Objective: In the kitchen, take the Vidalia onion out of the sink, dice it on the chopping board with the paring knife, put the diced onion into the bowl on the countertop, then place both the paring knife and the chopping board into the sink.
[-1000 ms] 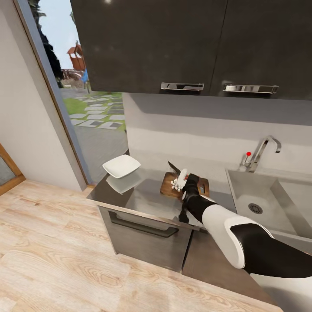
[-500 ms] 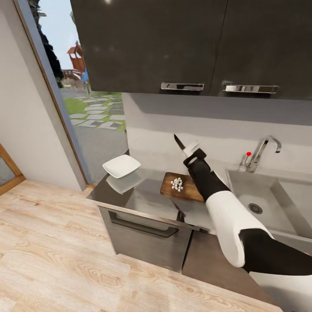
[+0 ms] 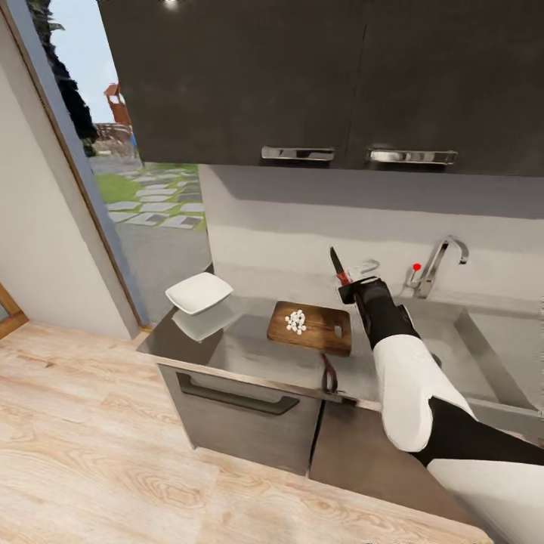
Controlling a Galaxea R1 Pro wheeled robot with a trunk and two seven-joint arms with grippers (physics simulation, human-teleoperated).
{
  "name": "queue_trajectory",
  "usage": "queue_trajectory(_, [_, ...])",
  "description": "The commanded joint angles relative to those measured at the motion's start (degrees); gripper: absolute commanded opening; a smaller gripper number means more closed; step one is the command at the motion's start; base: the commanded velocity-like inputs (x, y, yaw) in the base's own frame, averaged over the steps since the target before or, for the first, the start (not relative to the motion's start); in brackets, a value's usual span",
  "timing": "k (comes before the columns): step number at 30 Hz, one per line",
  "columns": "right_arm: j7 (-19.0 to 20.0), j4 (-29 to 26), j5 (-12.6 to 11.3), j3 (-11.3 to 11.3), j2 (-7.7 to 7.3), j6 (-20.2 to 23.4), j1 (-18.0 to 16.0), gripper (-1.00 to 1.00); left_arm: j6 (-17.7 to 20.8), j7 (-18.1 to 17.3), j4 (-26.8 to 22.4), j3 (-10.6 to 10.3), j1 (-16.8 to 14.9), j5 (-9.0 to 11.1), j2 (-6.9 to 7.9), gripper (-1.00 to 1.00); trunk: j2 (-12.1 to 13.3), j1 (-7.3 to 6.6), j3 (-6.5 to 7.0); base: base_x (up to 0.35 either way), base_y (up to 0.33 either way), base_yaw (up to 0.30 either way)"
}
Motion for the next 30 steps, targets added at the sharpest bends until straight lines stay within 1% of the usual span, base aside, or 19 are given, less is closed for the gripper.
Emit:
queue_trajectory(1, [0.51, 0.12, 0.59, -0.64, -0.24, 0.01, -0.03, -1.0, -0.39, -0.33, -0.09, 0.06, 0.02, 0.51, -0.01, 1.0, -0.12, 0.04, -0.05, 0.0, -0.002, -0.213])
queue_trajectory(5, [0.53, 1.03, 0.54, -1.35, -1.92, -0.04, 0.02, -1.0, -2.74, -0.33, 0.2, 0.07, 0.01, 0.52, -0.18, 1.0, -0.12, 0.04, 0.21, 0.0, -0.001, -0.216])
queue_trajectory(6, [0.56, 1.23, 0.52, -2.15, -2.38, -0.07, 0.03, -1.0, -3.07, -0.33, 0.27, 0.07, 0.0, 0.55, -0.31, 1.0, -0.12, 0.04, 0.27, 0.0, 0.0, -0.217])
queue_trajectory(7, [0.61, 1.47, 0.51, -3.58, -2.7, -0.09, 0.03, -1.0, -3.29, -0.33, 0.31, 0.07, 0.04, 0.57, -0.39, 1.0, -0.12, 0.04, 0.34, 0.0, 0.0, -0.218])
queue_trajectory(10, [0.74, 2.49, 0.56, -9.09, -3.18, -0.35, 0.03, -1.0, -3.57, -0.33, 0.36, 0.07, 0.01, 0.59, -0.51, 1.0, -0.12, 0.04, 0.53, 0.0, 0.0, -0.218])
queue_trajectory(11, [0.76, 2.69, 0.6, -10.5, -3.26, -0.53, 0.03, -1.0, -3.61, -0.33, 0.37, 0.07, 0.03, 0.57, -0.52, 1.0, -0.12, 0.04, 0.59, 0.0, 0.0, -0.218])
queue_trajectory(13, [0.78, 2.91, 0.64, -12.03, -3.38, -0.81, 0.03, -1.0, -3.65, -0.33, 0.38, 0.07, 0.02, 0.54, -0.54, 1.0, -0.12, 0.04, 0.72, 0.0, 0.0, -0.218])
queue_trajectory(16, [0.73, 3.04, 0.66, -12.86, -3.43, -0.96, 0.27, -1.0, -3.67, -0.33, 0.38, 0.07, 0.01, 0.52, -0.54, 1.0, -0.12, 0.04, 0.91, 0.0, 0.0, -0.218])
queue_trajectory(19, [0.72, 3.1, 0.67, -13.06, -3.45, -1.03, 1.0, -1.0, -3.67, -0.33, 0.32, 0.07, 0.0, 0.51, -0.54, 1.0, -0.12, 0.04, 1.1, 0.0, 0.0, -0.218])
queue_trajectory(20, [0.69, 3.12, 0.67, -13.09, -3.45, -1.09, 1.75, -1.0, -3.67, -0.33, 0.34, 0.07, 0.0, 0.51, -0.55, 1.0, -0.12, 0.04, 1.16, 0.0, -0.043, -0.218])
queue_trajectory(21, [0.6, 3.12, 0.69, -13.13, -3.45, -1.34, 2.55, -1.0, -3.67, -0.33, 0.36, 0.07, 0.0, 0.51, -0.55, 1.0, -0.12, 0.04, 1.23, 0.0, -0.133, -0.218])
queue_trajectory(25, [0.53, 3.35, 0.75, -13.14, -3.45, -1.64, 3.26, -1.0, -3.67, -0.33, 0.38, 0.07, 0.01, 0.51, -0.55, 1.0, -0.12, 0.04, 1.48, 0.0, -0.219, -0.217])
queue_trajectory(27, [0.41, 4.73, 0.78, -13.16, -3.55, -1.73, 3.38, -1.0, -3.67, -0.33, 0.38, 0.07, 0.01, 0.51, -0.55, 1.0, -0.12, 0.04, 1.61, 0.0, -0.269, -0.217])
queue_trajectory(30, [-0.08, 7.58, 0.83, -13.18, -4.49, -2.19, 3.44, -1.0, -3.67, -0.33, 0.38, 0.07, 0.0, 0.51, -0.55, 1.0, -0.12, 0.04, 1.8, 0.0, -0.279, -0.213])
